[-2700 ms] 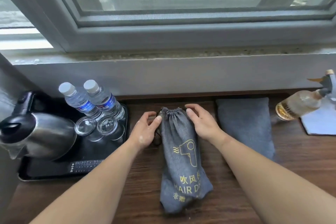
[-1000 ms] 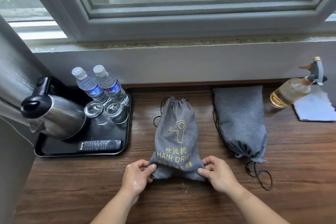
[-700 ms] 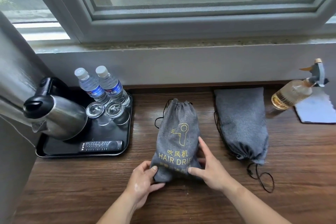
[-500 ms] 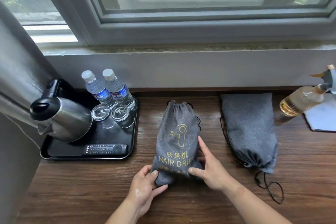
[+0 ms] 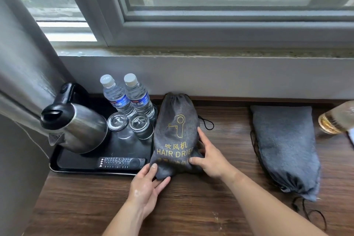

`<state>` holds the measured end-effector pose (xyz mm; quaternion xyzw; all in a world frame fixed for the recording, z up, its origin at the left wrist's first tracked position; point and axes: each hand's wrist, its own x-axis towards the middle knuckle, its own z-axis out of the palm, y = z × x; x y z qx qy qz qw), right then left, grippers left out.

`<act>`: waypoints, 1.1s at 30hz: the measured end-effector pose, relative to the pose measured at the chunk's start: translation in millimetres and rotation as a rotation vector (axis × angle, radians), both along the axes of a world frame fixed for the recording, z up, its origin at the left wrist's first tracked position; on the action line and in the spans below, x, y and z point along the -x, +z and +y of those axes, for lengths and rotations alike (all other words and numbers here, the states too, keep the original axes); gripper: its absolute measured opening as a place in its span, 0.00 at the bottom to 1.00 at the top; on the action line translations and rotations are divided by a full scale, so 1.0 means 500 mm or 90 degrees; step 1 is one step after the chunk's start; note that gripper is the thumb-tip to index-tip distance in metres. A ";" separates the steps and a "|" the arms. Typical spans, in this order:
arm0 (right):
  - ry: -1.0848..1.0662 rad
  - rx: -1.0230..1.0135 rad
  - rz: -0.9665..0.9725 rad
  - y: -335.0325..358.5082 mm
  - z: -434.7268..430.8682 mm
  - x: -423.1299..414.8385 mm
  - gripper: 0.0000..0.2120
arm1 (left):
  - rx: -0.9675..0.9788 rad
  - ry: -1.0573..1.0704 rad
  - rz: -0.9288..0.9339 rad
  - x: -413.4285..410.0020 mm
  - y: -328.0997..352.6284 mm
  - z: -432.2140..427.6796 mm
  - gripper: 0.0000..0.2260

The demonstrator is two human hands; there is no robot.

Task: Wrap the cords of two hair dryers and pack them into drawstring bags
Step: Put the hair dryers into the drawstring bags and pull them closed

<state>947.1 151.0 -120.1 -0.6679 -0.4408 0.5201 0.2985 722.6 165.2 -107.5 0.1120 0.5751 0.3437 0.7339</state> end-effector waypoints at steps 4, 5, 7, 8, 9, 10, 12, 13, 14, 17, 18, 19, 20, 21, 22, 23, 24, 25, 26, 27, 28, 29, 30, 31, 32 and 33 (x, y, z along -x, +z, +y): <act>-0.144 0.062 -0.067 -0.010 -0.050 0.001 0.38 | -0.065 -0.067 0.078 0.018 -0.018 -0.019 0.07; -0.187 0.091 -0.075 -0.017 -0.066 0.005 0.32 | -0.073 -0.072 0.103 0.023 -0.020 -0.024 0.06; -0.274 0.138 -0.019 -0.032 -0.093 0.012 0.22 | -0.076 -0.079 0.150 0.035 -0.021 -0.028 0.04; -0.316 0.154 0.016 -0.035 -0.103 0.016 0.18 | -0.077 -0.082 0.173 0.041 -0.023 -0.027 0.04; -0.358 0.163 0.041 -0.037 -0.110 0.019 0.15 | -0.082 -0.085 0.198 0.047 -0.027 -0.024 0.04; -0.391 0.168 0.055 -0.037 -0.116 0.022 0.13 | -0.092 -0.091 0.223 0.053 -0.032 -0.021 0.05; -0.430 0.170 0.076 -0.034 -0.122 0.029 0.09 | -0.112 -0.098 0.256 0.059 -0.041 -0.016 0.05; -0.440 0.173 0.082 -0.034 -0.123 0.033 0.07 | -0.115 -0.092 0.265 0.059 -0.045 -0.016 0.05; -0.444 0.178 0.079 -0.035 -0.125 0.037 0.07 | -0.114 -0.083 0.268 0.059 -0.049 -0.017 0.05; -0.452 0.194 0.044 -0.039 -0.131 0.049 0.05 | -0.100 -0.060 0.242 0.060 -0.054 -0.030 0.05; -0.456 0.198 0.031 -0.040 -0.133 0.051 0.04 | -0.092 -0.063 0.227 0.062 -0.054 -0.035 0.05; -0.459 0.199 0.022 -0.041 -0.134 0.054 0.03 | -0.084 -0.071 0.213 0.064 -0.052 -0.040 0.06; -0.458 0.200 0.014 -0.041 -0.135 0.058 0.03 | -0.079 -0.082 0.204 0.065 -0.050 -0.042 0.07; -0.455 0.199 0.005 -0.041 -0.135 0.061 0.03 | -0.078 -0.089 0.200 0.067 -0.048 -0.043 0.09; -0.452 0.198 -0.001 -0.039 -0.136 0.064 0.03 | -0.080 -0.092 0.200 0.070 -0.048 -0.041 0.09; -0.452 0.196 -0.007 -0.039 -0.137 0.066 0.03 | -0.078 -0.090 0.200 0.071 -0.049 -0.039 0.09; -0.453 0.196 -0.014 -0.038 -0.138 0.067 0.03 | -0.073 -0.087 0.200 0.072 -0.050 -0.036 0.09; -0.454 0.196 -0.022 -0.037 -0.140 0.067 0.02 | -0.068 -0.086 0.199 0.072 -0.050 -0.033 0.09; -0.455 0.195 -0.029 -0.034 -0.141 0.068 0.02 | -0.065 -0.090 0.200 0.074 -0.051 -0.032 0.09; -0.456 0.194 -0.035 -0.032 -0.143 0.067 0.02 | -0.063 -0.094 0.199 0.075 -0.052 -0.031 0.09; -0.456 0.193 -0.040 -0.029 -0.145 0.067 0.02 | -0.060 -0.101 0.199 0.077 -0.051 -0.030 0.08; -0.456 0.193 -0.045 -0.025 -0.148 0.067 0.03 | -0.058 -0.107 0.196 0.078 -0.050 -0.028 0.08; -0.456 0.192 -0.046 -0.021 -0.153 0.065 0.03 | -0.055 -0.117 0.194 0.081 -0.048 -0.027 0.08; -0.455 0.189 -0.044 -0.016 -0.159 0.062 0.04 | -0.051 -0.128 0.193 0.084 -0.047 -0.028 0.09; -0.451 0.185 -0.041 -0.011 -0.168 0.057 0.04 | -0.046 -0.142 0.194 0.088 -0.045 -0.030 0.09; -0.441 0.180 -0.042 -0.006 -0.178 0.049 0.04 | -0.042 -0.153 0.195 0.092 -0.041 -0.036 0.09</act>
